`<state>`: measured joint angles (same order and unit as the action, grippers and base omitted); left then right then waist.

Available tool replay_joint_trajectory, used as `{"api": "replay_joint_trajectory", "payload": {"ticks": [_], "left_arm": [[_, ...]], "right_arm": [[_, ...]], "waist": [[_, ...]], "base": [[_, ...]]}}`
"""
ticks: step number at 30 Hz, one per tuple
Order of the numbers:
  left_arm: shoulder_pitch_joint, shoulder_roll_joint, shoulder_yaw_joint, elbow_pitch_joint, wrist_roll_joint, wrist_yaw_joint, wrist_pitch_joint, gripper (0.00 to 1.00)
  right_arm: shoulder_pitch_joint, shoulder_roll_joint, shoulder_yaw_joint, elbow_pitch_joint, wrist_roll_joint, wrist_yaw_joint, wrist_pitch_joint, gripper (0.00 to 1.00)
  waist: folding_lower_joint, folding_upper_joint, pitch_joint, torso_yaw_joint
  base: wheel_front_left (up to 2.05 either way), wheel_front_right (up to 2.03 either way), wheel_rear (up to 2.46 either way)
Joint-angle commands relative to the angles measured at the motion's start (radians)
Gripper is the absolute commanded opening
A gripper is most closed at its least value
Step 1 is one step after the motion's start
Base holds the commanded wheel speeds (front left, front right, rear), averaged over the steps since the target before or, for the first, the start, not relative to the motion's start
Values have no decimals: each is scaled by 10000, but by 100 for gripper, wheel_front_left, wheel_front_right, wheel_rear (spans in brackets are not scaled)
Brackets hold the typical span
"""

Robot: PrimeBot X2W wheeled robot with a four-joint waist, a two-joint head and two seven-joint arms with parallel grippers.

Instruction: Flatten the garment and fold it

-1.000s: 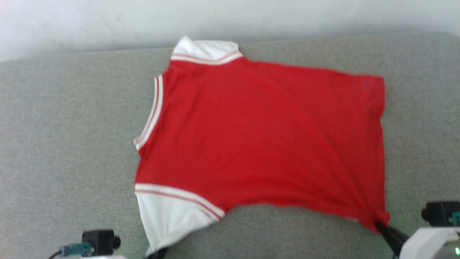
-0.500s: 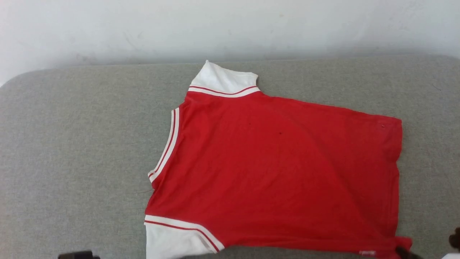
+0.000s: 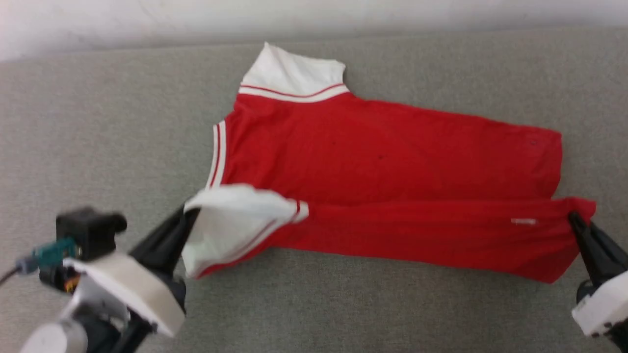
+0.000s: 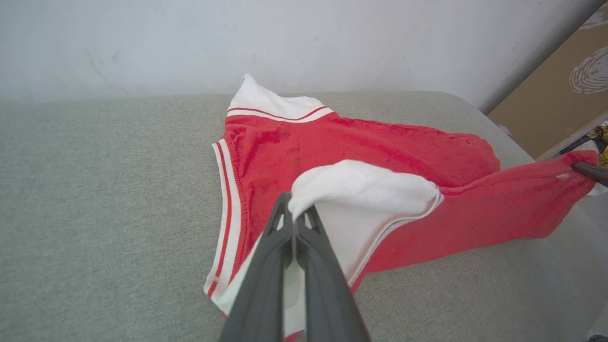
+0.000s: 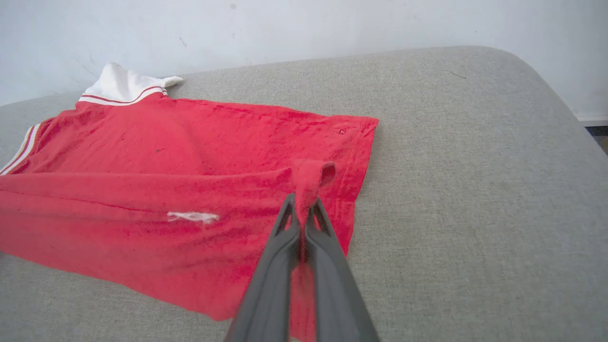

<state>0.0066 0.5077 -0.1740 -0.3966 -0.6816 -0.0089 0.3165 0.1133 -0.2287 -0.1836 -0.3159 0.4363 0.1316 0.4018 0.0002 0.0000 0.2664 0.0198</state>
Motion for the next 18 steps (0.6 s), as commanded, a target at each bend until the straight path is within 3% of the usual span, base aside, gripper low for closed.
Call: {"api": "replay_joint_trajectory", "payload": {"ticks": [1, 10, 18], "left_arm": [[-480, 86, -54, 176, 160, -132, -43, 0], [-2677, -4, -739, 1891, 641, -727, -175, 0], [-3195, -125, -1360, 3654, 903, -869, -90, 0]], "right_arm": [[-265, -33, 40, 104, -111, -9, -186, 0], [-1309, -188, 638, 1170, -318, -9, -524, 0], [-1716, -271, 1133, 2068, -124, -9, -475, 0]], "waist": [[-2, 0, 788, -241], [-2, 0, 1844, -582], [-2, 0, 2136, -732]], "base": [[0, 0, 0], [0, 0, 0], [0, 0, 0]]}}
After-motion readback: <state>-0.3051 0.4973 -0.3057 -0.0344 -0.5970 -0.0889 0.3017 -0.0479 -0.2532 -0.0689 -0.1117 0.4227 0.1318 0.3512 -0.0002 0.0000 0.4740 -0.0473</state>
